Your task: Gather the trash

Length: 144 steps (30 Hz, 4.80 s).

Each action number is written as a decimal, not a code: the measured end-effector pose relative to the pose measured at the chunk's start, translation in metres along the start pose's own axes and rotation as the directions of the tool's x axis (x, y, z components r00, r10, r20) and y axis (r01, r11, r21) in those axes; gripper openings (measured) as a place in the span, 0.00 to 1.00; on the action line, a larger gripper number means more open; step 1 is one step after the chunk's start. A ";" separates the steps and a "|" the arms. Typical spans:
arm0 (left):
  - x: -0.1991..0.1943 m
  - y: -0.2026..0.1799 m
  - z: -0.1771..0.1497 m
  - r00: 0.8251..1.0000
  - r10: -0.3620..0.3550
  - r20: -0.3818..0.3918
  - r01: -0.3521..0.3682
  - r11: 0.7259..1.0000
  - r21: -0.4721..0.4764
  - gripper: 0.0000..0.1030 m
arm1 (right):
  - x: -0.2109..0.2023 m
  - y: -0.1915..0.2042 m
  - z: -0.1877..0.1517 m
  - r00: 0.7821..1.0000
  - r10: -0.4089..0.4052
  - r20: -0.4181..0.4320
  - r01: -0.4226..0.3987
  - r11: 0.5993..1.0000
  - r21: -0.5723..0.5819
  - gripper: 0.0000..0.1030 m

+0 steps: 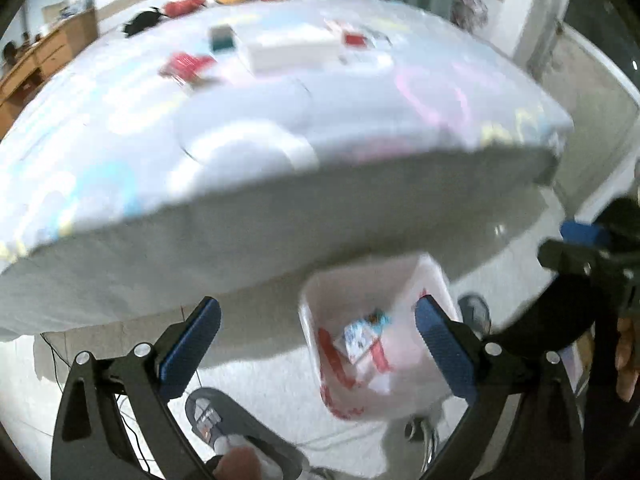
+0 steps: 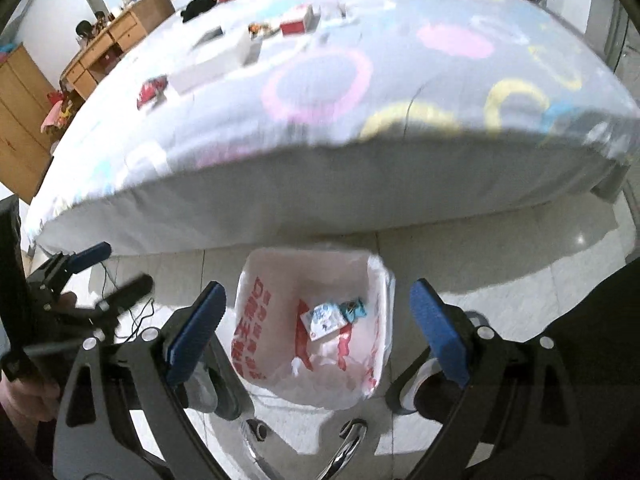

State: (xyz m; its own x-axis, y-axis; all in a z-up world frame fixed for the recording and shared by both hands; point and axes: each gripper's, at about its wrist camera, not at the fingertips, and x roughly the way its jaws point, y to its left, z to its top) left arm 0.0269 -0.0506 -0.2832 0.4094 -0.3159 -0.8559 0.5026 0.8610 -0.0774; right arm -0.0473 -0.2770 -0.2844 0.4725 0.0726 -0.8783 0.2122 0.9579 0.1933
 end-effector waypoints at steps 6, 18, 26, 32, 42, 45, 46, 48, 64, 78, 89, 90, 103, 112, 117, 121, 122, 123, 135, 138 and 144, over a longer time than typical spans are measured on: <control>-0.033 0.027 0.031 0.992 0.034 0.119 -0.025 0.996 -0.083 0.92 | -0.032 0.006 0.030 0.996 0.000 0.087 0.001 1.000 -0.011 0.88; -0.053 0.081 0.089 0.969 0.091 0.231 -0.043 0.979 -0.201 0.92 | -0.081 0.016 0.095 0.962 -0.027 0.271 0.044 0.997 -0.055 0.89; -0.051 0.097 0.141 0.966 0.114 0.234 -0.058 0.971 -0.232 0.92 | -0.080 0.020 0.147 0.952 -0.029 0.304 0.051 0.997 -0.064 0.89; -0.035 0.098 0.175 0.962 0.152 0.229 -0.108 0.975 -0.194 0.92 | -0.075 0.016 0.182 0.949 -0.040 0.313 0.070 0.994 -0.088 0.90; 0.005 0.123 0.208 0.971 0.177 0.160 -0.121 0.943 -0.311 0.92 | -0.024 -0.005 0.250 0.969 -0.065 0.237 0.091 0.991 -0.101 0.90; 0.017 0.128 0.214 0.981 0.161 0.106 -0.115 0.931 -0.345 0.92 | -0.004 -0.006 0.262 0.975 -0.069 0.212 0.095 0.989 -0.114 0.90; 0.022 0.129 0.215 0.984 0.152 0.093 -0.111 0.930 -0.349 0.92 | 0.005 -0.007 0.266 0.978 -0.068 0.198 0.092 0.989 -0.116 0.90; 0.030 0.131 0.216 0.984 0.161 0.070 -0.125 0.923 -0.364 0.92 | 0.020 -0.008 0.273 0.982 -0.067 0.176 0.088 0.989 -0.115 0.90; 0.074 0.144 0.212 0.970 0.221 -0.097 -0.242 0.900 -0.364 0.92 | 0.105 -0.019 0.302 0.992 -0.107 0.072 0.116 0.983 -0.144 0.90; 0.097 0.151 0.211 0.956 0.246 -0.160 -0.289 0.886 -0.363 0.92 | 0.155 -0.024 0.318 0.989 -0.147 0.022 0.149 0.972 -0.183 0.90; 0.106 0.148 0.213 0.944 0.285 -0.166 -0.327 0.878 -0.350 0.92 | 0.179 -0.028 0.328 0.989 -0.146 -0.035 0.138 0.975 -0.173 0.90; 0.106 0.148 0.214 0.943 0.288 -0.167 -0.330 0.877 -0.351 0.92 | 0.180 -0.028 0.328 0.988 -0.148 -0.038 0.139 0.975 -0.173 0.90; 0.095 0.142 0.217 0.955 0.270 -0.124 -0.297 0.890 -0.345 0.23 | 0.174 -0.022 0.329 0.988 -0.149 -0.044 0.139 0.974 -0.181 0.36; 0.087 0.143 0.217 0.965 0.242 -0.099 -0.261 0.897 -0.356 0.22 | 0.159 -0.017 0.325 0.984 -0.178 -0.026 0.171 0.969 -0.178 0.35; 0.081 0.144 0.218 0.968 0.237 -0.082 -0.251 0.900 -0.357 0.22 | 0.141 -0.023 0.320 0.983 -0.182 0.001 0.180 0.970 -0.162 0.35; 0.075 0.141 0.219 0.969 0.237 -0.065 -0.245 0.905 -0.348 0.22 | 0.126 -0.022 0.315 0.984 -0.179 0.024 0.180 0.971 -0.154 0.35; 0.073 0.139 0.219 0.968 0.242 -0.061 -0.248 0.907 -0.341 0.22 | 0.122 -0.021 0.314 0.984 -0.177 0.030 0.180 0.972 -0.153 0.35; 0.072 0.138 0.219 0.968 0.244 -0.058 -0.249 0.908 -0.338 0.22 | 0.118 -0.020 0.312 0.984 -0.174 0.035 0.178 0.972 -0.151 0.35; 0.050 0.132 0.208 0.970 0.241 -0.022 -0.235 0.919 -0.315 0.22 | 0.060 -0.002 0.281 0.983 -0.145 0.116 0.162 0.974 -0.159 0.36; 0.045 0.132 0.205 0.972 0.234 -0.018 -0.227 0.918 -0.325 0.22 | 0.049 0.000 0.269 0.982 -0.140 0.125 0.159 0.975 -0.155 0.36; 0.028 0.127 0.190 0.976 0.218 0.005 -0.203 0.917 -0.345 0.22 | 0.035 0.003 0.242 0.983 -0.134 0.127 0.152 0.979 -0.139 0.36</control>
State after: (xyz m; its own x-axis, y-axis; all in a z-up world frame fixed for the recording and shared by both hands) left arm 0.2469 -0.0263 -0.2196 0.5125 -0.1225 -0.8499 0.1152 0.9906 -0.0734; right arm 0.1772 -0.3392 -0.2089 0.5446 -0.0925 -0.8336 0.1603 0.9871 -0.0048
